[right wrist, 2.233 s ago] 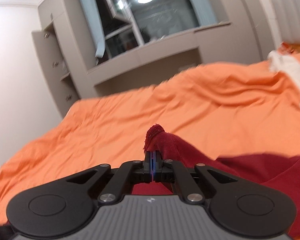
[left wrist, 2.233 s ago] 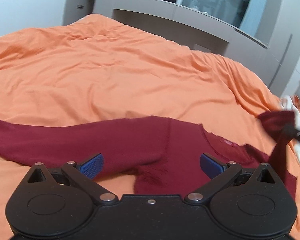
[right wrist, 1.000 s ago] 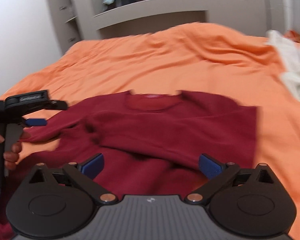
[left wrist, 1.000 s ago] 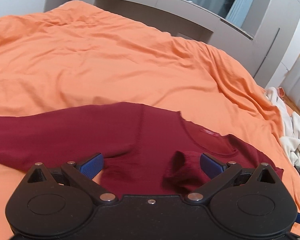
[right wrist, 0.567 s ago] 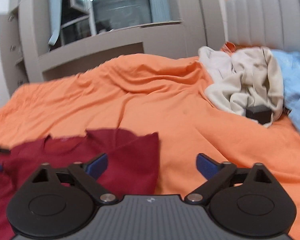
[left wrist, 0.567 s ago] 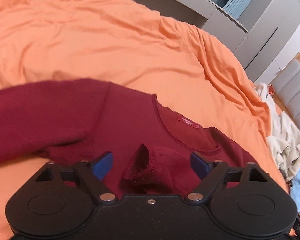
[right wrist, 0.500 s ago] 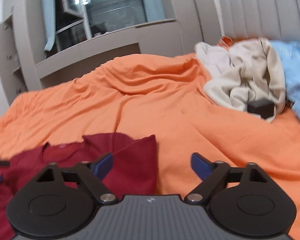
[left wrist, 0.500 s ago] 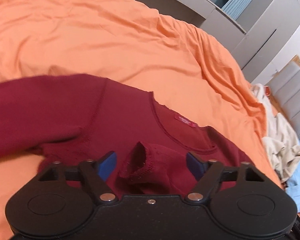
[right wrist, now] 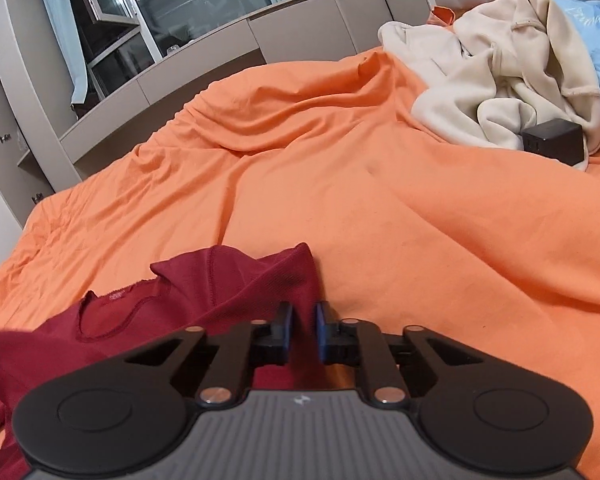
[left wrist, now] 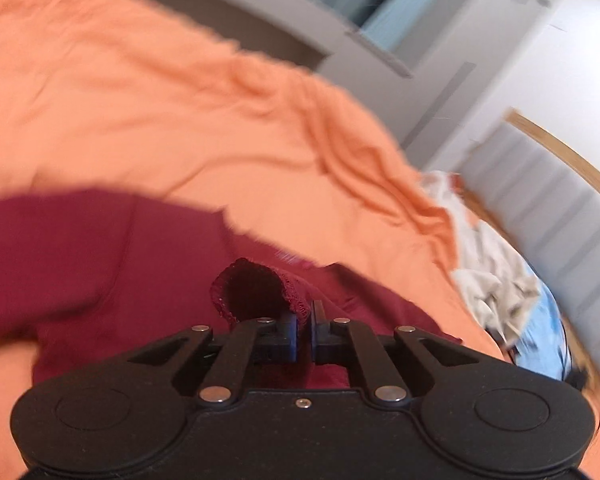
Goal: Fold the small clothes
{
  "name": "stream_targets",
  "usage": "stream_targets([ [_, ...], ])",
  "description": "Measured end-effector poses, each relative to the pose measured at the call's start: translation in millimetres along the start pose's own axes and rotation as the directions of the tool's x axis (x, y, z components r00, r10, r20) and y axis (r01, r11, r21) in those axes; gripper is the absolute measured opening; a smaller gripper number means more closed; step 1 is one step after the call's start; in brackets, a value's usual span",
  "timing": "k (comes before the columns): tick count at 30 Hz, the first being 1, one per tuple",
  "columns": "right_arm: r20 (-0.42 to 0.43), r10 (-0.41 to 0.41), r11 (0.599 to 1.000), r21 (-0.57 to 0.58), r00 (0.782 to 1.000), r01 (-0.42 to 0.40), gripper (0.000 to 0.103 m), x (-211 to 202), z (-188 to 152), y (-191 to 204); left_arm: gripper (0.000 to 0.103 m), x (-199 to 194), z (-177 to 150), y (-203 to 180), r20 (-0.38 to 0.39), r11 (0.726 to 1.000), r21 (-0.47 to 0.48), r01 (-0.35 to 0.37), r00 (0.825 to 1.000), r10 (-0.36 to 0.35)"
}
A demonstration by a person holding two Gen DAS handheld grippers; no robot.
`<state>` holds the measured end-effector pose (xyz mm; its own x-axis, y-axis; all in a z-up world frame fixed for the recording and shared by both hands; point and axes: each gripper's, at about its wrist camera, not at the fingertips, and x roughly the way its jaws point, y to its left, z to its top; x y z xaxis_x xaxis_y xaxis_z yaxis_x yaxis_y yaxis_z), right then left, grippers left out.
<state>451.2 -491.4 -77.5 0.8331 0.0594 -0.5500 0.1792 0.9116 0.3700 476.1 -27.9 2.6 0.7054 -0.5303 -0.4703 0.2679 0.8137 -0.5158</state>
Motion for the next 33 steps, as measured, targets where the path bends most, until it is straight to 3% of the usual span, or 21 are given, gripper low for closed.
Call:
stream_targets([
  [3, -0.006, -0.008, 1.000, -0.009, 1.000, 0.008, 0.010, -2.4, -0.3, 1.2, 0.006, -11.4, -1.2, -3.4, -0.033, 0.995, 0.102, 0.021, 0.999, -0.017],
  [5, -0.009, -0.010, 1.000, -0.006, 1.000, 0.010, 0.010, -2.8, 1.2, 0.9, 0.006, -17.3, -6.5, -0.8, -0.064, 0.989, 0.147, 0.002, 0.998, 0.008],
  [9, -0.010, -0.015, 1.000, -0.018, 1.000, 0.015, 0.010, -3.8, 2.0, 1.7, 0.006, -19.4, -20.0, 9.3, -0.143, 0.980, 0.191, -0.054, 0.986, 0.082],
  [17, -0.014, -0.047, 0.996, -0.077, 0.999, 0.046, 0.011, -8.0, 0.2, 8.2, 0.008, -14.3, -44.6, 19.5, -0.247, 0.963, 0.262, -0.069, 0.959, 0.137],
  [20, -0.005, -0.051, 0.993, -0.111, 0.999, 0.050, 0.018, -14.9, -0.5, 13.6, 0.010, -15.9, -47.1, 21.5, -0.257, 0.966, 0.252, -0.062, 0.958, 0.129],
  [22, -0.004, -0.041, 0.993, -0.108, 0.999, 0.041, 0.038, -17.4, 0.2, 12.1, 0.017, -18.3, -45.2, 22.4, -0.254, 0.970, 0.235, -0.053, 0.960, 0.114],
  [23, -0.002, -0.037, 0.994, -0.102, 0.999, 0.037, 0.042, -17.7, 0.0, 11.5, 0.023, -19.9, -44.0, 22.0, -0.249, 0.974, 0.223, -0.051, 0.962, 0.108],
  [27, -0.001, -0.029, 0.996, -0.084, 1.000, 0.029, 0.043, -12.5, 0.7, 8.0, 0.050, -25.0, -37.8, 26.7, -0.218, 0.986, 0.158, -0.050, 0.972, 0.085],
  [29, -0.003, -0.026, 0.997, -0.075, 1.000, 0.026, 0.043, -9.9, 0.7, 6.8, 0.056, -25.4, -32.7, 29.7, -0.196, 0.992, 0.116, -0.054, 0.978, 0.076],
  [33, -0.002, -0.023, 0.997, -0.077, 1.000, 0.023, 0.043, -8.7, 0.2, 7.7, 0.056, -20.3, -22.9, 40.9, -0.160, 0.998, -0.006, -0.064, 0.985, 0.063],
])
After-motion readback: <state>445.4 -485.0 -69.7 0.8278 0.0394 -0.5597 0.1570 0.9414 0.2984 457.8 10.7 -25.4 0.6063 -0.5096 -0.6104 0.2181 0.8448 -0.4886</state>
